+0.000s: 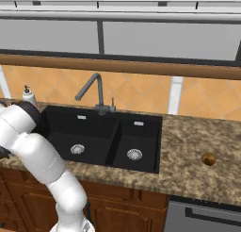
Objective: Put the colander in the sink, put the pear in the colander, and turn on the sink faucet and pour water over the colander.
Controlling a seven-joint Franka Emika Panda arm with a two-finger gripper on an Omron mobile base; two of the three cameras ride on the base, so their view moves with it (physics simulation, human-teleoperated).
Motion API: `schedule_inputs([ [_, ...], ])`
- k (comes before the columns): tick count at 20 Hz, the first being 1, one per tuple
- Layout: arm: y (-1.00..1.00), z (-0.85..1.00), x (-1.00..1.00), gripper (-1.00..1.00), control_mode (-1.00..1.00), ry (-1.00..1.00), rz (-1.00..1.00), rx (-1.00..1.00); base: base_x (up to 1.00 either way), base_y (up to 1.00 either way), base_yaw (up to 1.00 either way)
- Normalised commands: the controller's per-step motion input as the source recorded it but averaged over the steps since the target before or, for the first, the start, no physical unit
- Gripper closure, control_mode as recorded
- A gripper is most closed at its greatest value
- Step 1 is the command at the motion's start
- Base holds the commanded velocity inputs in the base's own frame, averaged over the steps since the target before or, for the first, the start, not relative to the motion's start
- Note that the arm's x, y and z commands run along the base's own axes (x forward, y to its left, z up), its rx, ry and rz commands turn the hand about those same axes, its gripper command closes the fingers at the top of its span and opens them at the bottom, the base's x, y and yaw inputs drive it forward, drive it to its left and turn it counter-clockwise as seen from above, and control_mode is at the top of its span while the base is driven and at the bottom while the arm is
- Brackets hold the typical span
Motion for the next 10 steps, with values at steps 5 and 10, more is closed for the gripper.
schedule_inputs([
  [5, 0.07, 0.61, 0.13, -1.00, -1.00, -0.07, 0.01, 0.10, 0.00, 0.00, 0.00],
  [10, 0.07, 0.45, 0.02, -1.00, -1.00, -0.09, 0.02, 0.10, 0.00, 0.00, 0.00],
])
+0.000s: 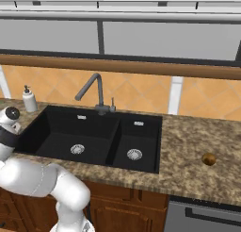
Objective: Put the colander in the sink, put the pear in the colander, and turn on the sink faucet and pour water over the colander.
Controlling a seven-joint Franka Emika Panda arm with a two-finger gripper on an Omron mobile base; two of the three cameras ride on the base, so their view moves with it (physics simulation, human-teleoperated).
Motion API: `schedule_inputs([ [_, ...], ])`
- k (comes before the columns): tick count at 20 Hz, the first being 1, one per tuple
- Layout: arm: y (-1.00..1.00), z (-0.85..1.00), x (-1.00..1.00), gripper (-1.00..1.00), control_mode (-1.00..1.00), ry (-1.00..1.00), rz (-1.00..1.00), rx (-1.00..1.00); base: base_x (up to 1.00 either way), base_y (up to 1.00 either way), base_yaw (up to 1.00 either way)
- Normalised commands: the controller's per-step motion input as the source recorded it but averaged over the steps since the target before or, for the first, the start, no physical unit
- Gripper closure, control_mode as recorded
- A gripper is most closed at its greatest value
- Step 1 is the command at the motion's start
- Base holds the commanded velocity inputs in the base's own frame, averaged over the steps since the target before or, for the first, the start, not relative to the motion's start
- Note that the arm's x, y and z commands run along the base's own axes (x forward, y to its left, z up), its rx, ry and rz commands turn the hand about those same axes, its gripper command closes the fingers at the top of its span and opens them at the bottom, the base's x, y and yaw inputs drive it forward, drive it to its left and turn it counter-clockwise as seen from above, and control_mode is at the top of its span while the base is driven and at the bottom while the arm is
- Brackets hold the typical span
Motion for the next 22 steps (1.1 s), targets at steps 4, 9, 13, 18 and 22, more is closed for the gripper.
schedule_inputs([
  [4, 0.35, 0.18, 0.23, -1.00, -1.00, 0.00, 0.01, 0.01, 0.00, 0.00, 0.00],
  [9, 0.35, 0.37, 0.22, -1.00, -1.00, 0.00, 0.01, 0.00, 0.00, 0.00, 0.00],
  [13, 0.33, 0.20, 0.13, -1.00, -1.00, 0.08, 0.00, 0.00, 0.00, 0.00, 0.00],
  [18, 0.27, -0.13, 0.22, -1.00, -1.00, 0.32, 0.00, -0.09, 0.00, 0.00, 0.00],
  [22, 0.29, -0.21, 0.31, -1.00, -1.00, 0.20, 0.00, -0.09, 0.00, 0.00, 0.00],
])
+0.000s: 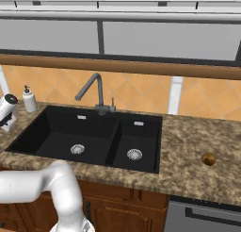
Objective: Put the colander in the sink, put the pear in the colander, and turn on the sink faucet and pour water over the colander.
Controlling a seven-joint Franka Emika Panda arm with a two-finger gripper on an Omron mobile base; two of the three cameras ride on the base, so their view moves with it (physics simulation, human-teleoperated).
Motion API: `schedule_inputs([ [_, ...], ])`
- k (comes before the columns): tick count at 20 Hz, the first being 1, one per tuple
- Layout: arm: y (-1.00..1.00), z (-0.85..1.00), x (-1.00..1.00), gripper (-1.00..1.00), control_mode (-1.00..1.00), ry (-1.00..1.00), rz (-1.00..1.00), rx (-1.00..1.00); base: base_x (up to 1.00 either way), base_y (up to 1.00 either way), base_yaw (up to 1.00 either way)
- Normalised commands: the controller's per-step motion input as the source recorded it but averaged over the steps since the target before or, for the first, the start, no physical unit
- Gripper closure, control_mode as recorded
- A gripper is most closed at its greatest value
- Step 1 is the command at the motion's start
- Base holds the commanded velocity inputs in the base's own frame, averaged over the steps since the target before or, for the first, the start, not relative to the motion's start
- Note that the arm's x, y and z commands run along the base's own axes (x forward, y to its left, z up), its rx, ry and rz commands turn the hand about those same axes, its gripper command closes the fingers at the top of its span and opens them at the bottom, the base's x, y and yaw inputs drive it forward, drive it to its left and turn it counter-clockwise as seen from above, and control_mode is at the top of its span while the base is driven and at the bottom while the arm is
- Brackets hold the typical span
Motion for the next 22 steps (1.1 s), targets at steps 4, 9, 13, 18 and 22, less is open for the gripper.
schedule_inputs([
  [4, 0.41, -0.28, 0.27, -1.00, -1.00, 0.08, 0.00, -0.10, 0.00, 0.00, 0.00],
  [9, 0.05, -0.68, 0.12, -1.00, -1.00, 0.05, 0.00, -0.09, 0.00, 0.00, 0.00],
  [13, 0.02, -0.49, 0.13, -1.00, -1.00, 0.04, 0.00, -0.04, 0.00, 0.00, 0.00],
  [18, 0.13, -0.18, -0.15, 1.00, -1.00, -0.01, 0.00, -0.03, 0.00, 0.00, 0.00],
  [22, 0.02, 0.00, -0.41, 1.00, -1.00, -0.08, -0.01, 0.00, 0.00, 0.00, 0.00],
])
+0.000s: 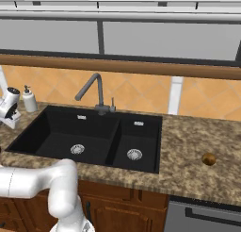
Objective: Put the colander in the sink, put the pear in the colander, and turn on the sink faucet and pour water over the colander.
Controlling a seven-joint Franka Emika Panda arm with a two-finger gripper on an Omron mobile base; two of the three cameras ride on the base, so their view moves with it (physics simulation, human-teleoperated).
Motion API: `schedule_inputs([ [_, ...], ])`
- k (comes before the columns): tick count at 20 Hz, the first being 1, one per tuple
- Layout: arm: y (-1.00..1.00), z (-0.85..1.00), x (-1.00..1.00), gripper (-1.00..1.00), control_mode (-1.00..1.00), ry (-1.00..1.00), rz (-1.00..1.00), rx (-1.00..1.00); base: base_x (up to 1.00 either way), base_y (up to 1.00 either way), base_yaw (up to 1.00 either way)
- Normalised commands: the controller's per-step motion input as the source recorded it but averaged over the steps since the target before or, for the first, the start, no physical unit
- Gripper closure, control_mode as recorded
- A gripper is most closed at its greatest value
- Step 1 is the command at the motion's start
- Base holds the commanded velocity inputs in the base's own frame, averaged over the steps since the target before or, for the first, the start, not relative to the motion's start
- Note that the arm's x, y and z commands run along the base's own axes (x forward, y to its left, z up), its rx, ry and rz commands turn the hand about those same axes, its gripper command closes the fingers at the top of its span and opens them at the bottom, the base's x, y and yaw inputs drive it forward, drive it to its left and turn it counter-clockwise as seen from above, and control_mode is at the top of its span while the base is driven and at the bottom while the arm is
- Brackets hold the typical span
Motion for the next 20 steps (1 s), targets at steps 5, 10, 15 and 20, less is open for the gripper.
schedule_inputs([
  [5, -0.34, 0.00, -0.44, 1.00, -1.00, -0.03, -0.19, 0.00, 0.00, 0.00, 0.00],
  [10, -0.68, 0.28, -0.74, 1.00, -1.00, -0.13, -0.25, 0.03, 0.00, 0.00, 0.00],
  [15, -0.71, 0.98, -1.00, 1.00, -1.00, -0.23, -0.20, -0.01, 0.00, 0.00, 0.00],
  [20, -0.68, 0.91, -0.61, 1.00, -1.00, 0.01, -0.45, -0.16, 0.00, 0.00, 0.00],
])
